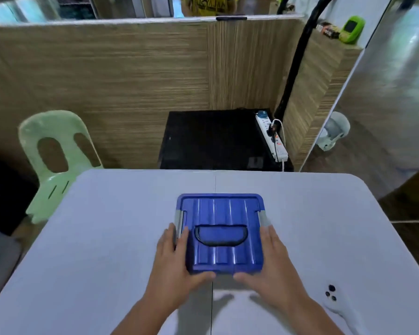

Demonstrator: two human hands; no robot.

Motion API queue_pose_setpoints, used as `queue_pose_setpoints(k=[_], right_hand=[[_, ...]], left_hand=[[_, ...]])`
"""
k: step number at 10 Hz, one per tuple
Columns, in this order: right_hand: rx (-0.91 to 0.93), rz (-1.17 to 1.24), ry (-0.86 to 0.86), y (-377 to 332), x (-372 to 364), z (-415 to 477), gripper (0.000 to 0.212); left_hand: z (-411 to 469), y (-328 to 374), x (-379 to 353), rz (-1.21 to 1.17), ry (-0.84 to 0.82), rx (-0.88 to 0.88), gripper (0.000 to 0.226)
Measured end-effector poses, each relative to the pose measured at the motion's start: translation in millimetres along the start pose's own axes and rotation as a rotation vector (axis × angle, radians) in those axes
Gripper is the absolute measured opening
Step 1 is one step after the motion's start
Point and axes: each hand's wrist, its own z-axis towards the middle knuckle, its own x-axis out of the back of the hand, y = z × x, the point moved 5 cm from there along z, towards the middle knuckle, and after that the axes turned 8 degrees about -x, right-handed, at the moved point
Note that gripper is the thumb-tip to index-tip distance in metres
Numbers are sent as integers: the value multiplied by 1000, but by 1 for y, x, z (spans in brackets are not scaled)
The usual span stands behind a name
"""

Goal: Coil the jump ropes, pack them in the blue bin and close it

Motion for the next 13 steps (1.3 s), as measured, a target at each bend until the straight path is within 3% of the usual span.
queue_pose_setpoints(k=[3, 5, 7, 10, 11, 12, 13], right_hand=[[-39, -54, 21, -15, 7, 14, 122], [-75, -64, 30, -43, 19, 68, 120], [-98, -100, 15, -56, 27, 121, 120], [-84, -81, 16, -55, 31, 139, 117], [-52, -74, 38, -53, 37, 132, 111], [17, 26, 94, -49, 51, 114, 86], [53, 111, 223, -28, 64, 74, 51]], left_hand=[[24, -7, 6, -52, -23, -21, 120], [88, -11, 16, -73, -8, -22, 120], [144, -23, 20, -20, -12, 14, 103], [155, -15, 26, -9, -20, 27, 113], [148, -7, 34, -94, 14, 19, 103], [136, 2, 52, -208, 99, 13, 96], [105, 7, 65, -318, 220, -29, 66]])
